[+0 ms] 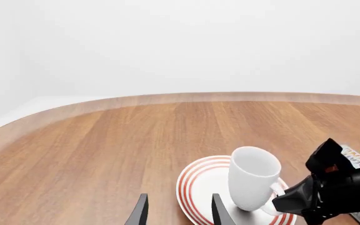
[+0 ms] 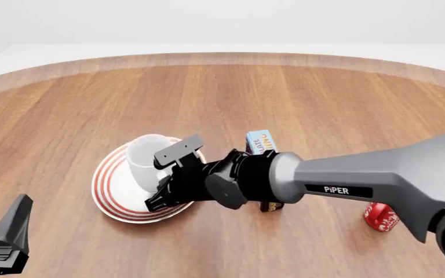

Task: Pick up the white mug and put it on the plate, and put the chocolate pudding to the right of the plate.

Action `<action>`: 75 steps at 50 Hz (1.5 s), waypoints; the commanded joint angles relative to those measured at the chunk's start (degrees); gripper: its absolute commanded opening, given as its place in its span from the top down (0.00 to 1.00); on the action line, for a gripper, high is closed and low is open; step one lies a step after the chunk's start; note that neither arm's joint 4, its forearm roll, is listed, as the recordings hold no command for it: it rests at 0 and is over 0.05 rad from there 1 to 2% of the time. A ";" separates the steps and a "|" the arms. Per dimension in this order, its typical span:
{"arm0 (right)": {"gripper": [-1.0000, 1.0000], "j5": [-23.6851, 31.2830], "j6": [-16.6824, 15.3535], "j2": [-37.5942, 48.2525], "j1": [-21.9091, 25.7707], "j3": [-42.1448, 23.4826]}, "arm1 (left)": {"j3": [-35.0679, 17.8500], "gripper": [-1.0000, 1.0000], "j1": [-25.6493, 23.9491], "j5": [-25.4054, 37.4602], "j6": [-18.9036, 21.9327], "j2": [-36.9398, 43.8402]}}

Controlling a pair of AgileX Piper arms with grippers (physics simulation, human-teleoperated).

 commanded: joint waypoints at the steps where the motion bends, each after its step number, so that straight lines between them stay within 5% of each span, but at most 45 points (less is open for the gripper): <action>1: 1.00 0.12 0.57 0.35 -0.13 -0.46 | 0.00 0.00 0.00 0.00 0.00 0.00; 26: 1.00 0.82 1.21 0.96 0.05 -0.96 | 0.00 0.00 0.00 0.00 0.00 0.00; 27: 0.00 0.87 1.10 0.96 -0.08 -1.03 | 0.00 0.00 0.00 0.00 0.00 0.00; 75: 0.00 1.23 -0.72 -5.52 -0.77 1.92 | 0.00 0.00 0.00 0.00 0.00 0.00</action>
